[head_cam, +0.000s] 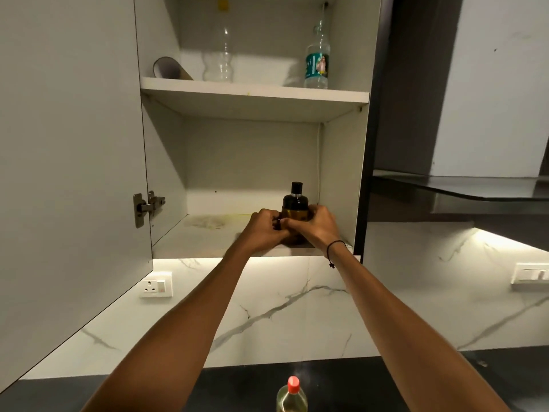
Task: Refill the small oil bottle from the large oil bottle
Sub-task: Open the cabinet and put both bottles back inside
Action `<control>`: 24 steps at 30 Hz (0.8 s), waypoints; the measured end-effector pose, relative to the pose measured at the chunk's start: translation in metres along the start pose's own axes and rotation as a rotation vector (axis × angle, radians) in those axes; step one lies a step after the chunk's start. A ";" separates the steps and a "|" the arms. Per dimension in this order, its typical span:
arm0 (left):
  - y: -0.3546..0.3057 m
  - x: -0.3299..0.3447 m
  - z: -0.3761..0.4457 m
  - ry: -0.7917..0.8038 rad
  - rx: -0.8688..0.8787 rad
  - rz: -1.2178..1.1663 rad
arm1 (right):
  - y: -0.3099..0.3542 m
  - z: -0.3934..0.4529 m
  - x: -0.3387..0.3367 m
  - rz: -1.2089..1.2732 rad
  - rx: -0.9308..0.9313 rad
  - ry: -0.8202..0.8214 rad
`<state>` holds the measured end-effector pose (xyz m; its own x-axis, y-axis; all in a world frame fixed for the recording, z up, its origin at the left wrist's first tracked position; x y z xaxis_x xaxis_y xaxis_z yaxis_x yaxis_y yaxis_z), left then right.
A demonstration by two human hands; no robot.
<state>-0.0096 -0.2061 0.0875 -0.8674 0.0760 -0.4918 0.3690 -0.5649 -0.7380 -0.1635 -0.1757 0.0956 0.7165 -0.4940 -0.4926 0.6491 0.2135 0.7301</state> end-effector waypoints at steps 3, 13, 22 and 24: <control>0.007 0.007 0.013 -0.011 -0.038 0.013 | -0.010 0.018 0.004 -0.018 0.041 0.032; 0.017 0.002 0.015 -0.284 -0.006 0.318 | -0.027 0.090 0.026 -0.131 0.168 0.067; 0.015 0.002 0.013 -0.357 0.005 0.465 | -0.041 0.115 0.048 -0.125 0.263 0.052; 0.011 0.001 0.010 -0.389 0.033 0.463 | -0.040 0.112 0.048 -0.162 0.282 0.066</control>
<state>-0.0099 -0.2201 0.0838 -0.6800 -0.4865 -0.5486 0.7321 -0.4929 -0.4702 -0.1835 -0.3023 0.0954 0.6305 -0.4448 -0.6361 0.6665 -0.1097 0.7374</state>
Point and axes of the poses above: each hand's wrist, its own z-axis towards the middle knuckle, its own x-axis out of the palm, y = z × x, the point moved 8 cm from there along z, towards the middle knuckle, and after that the axes turned 6 degrees about -z, right-handed, at the moved point
